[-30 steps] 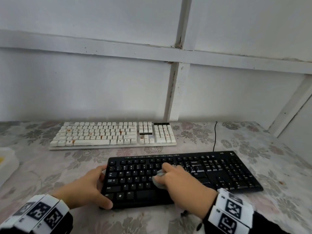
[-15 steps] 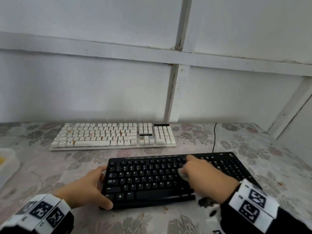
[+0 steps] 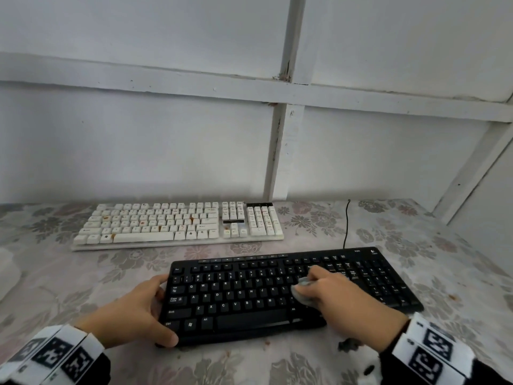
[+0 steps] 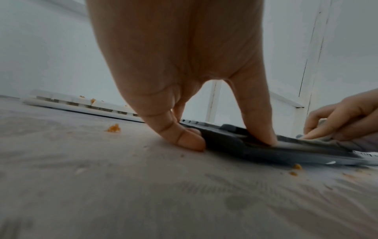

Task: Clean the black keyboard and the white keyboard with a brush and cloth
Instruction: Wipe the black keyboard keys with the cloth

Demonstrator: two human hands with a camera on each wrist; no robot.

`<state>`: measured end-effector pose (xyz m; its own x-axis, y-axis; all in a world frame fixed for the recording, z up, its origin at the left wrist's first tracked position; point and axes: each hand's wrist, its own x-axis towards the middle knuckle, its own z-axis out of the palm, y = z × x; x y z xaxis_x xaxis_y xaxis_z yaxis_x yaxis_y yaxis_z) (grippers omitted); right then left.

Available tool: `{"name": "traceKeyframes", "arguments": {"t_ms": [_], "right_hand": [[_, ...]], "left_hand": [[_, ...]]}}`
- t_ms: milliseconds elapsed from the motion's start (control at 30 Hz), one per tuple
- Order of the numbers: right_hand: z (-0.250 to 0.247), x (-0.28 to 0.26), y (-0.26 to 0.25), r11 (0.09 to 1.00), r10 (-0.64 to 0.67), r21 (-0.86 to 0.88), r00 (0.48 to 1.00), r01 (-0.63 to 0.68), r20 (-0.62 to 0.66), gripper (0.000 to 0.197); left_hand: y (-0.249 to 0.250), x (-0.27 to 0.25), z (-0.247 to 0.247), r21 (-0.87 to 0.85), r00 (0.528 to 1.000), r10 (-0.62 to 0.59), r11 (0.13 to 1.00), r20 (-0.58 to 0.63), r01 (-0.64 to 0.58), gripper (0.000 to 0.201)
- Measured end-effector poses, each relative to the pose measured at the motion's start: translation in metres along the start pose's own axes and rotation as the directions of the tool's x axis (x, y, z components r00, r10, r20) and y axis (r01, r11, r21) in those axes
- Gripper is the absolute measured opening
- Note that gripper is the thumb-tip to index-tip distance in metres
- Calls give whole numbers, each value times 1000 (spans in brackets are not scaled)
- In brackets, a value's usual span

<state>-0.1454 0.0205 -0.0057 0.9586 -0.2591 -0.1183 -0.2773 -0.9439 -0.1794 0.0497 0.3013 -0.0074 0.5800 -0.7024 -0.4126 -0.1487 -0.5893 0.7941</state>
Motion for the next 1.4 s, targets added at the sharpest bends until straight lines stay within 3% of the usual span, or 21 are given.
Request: {"name": "traceKeyframes", "arguments": {"t_ms": [167,467,567,633,667,733,800,933,1067,1133,1200,1300,1400], "right_hand": [[-29,-26,30,993,118,-5,993,-118,25,25],[-51,-31,77,909,410,-91,912,-407,15,26],[-50,-28,81,904,427,5,904,-427,27,32],[-42,-28,76,868,443,206,892,-452,91,24],[-41,-33,75,864,406,293,911,-410,76,25],[-41,-43,81,906,370,229,929,-356,-20,31],[-39,-49,93,910,372,198,928,-365,5,22],[-48,-57,118,928,370,-64,929,-368,16,44],[-50,-61,130,936,330,-127,944,-329,-12,16],[-46,-57,135,939,323,-103,943,-329,-76,42],[-46,-51,133,923,378,-19,917,-383,-123,37],[-43,-46,117,967,251,-11,965,-253,-80,24],[-31,-46,112,979,192,75,979,-187,-72,35]], "left_hand": [[-3,-1,-3,1,1000,4,1000,16,-4,105],[-3,1,-2,-39,999,6,999,46,-5,99],[1,0,-1,-37,1000,7,999,28,-6,89],[1,0,-1,-39,999,4,999,33,-3,90],[0,-1,-2,-31,999,-1,1000,40,3,94],[-1,0,-4,-6,999,-2,1000,42,2,104],[0,-1,-5,4,999,9,1000,36,-9,110],[4,-3,-3,-11,999,16,1000,47,-16,119],[4,-3,-3,8,999,13,1000,42,-13,115],[3,-2,-3,-3,999,16,1000,35,-16,111],[2,-3,-4,0,999,11,1000,42,-12,110],[1,-4,-5,1,999,11,1000,52,-11,120],[0,-2,-6,-19,999,25,1000,41,-24,122]]}}
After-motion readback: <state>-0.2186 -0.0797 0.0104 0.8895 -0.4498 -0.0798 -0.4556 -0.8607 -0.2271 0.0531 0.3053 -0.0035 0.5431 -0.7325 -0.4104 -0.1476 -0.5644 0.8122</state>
